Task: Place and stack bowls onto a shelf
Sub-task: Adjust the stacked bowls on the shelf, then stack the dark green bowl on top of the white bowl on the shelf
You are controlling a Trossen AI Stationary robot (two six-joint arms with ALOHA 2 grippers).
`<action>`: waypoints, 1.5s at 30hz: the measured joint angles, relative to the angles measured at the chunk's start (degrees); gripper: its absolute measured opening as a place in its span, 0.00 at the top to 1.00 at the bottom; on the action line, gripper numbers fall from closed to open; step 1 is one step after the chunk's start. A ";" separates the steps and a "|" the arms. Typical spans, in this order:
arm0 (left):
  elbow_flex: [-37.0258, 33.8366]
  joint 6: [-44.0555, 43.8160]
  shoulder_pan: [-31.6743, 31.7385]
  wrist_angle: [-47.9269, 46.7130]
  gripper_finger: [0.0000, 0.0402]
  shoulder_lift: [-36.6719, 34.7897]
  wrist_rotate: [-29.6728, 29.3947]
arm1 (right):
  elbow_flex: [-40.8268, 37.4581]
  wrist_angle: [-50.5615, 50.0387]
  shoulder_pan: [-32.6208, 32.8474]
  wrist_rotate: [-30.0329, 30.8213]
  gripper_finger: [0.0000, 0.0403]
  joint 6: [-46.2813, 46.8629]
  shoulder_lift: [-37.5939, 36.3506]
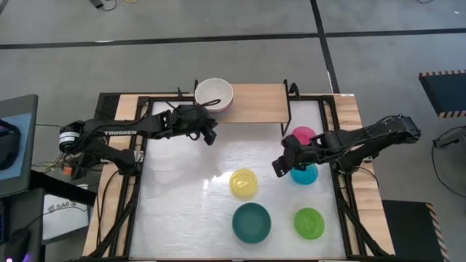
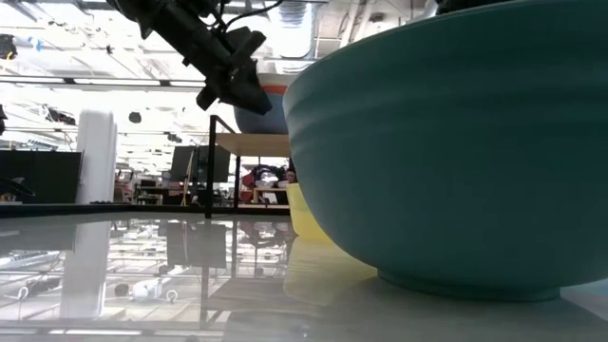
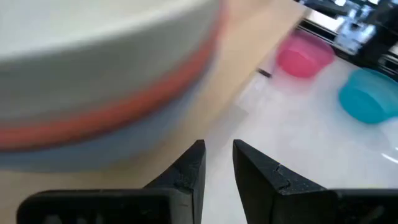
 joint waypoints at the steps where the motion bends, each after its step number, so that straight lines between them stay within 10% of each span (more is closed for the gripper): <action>1: 0.00 0.00 -0.44 -0.12 0.84 -0.25 0.37 | -0.41 1.34 -0.38 0.69 0.60 -0.71 0.45; 20: 0.02 -19.57 -26.29 -14.67 0.84 -6.63 -8.95 | -1.04 29.95 0.76 -10.89 0.60 -11.40 18.97; 45: 0.02 -29.41 -46.06 -17.18 0.84 -6.49 -13.17 | 5.27 20.62 17.70 -2.30 0.60 4.60 27.51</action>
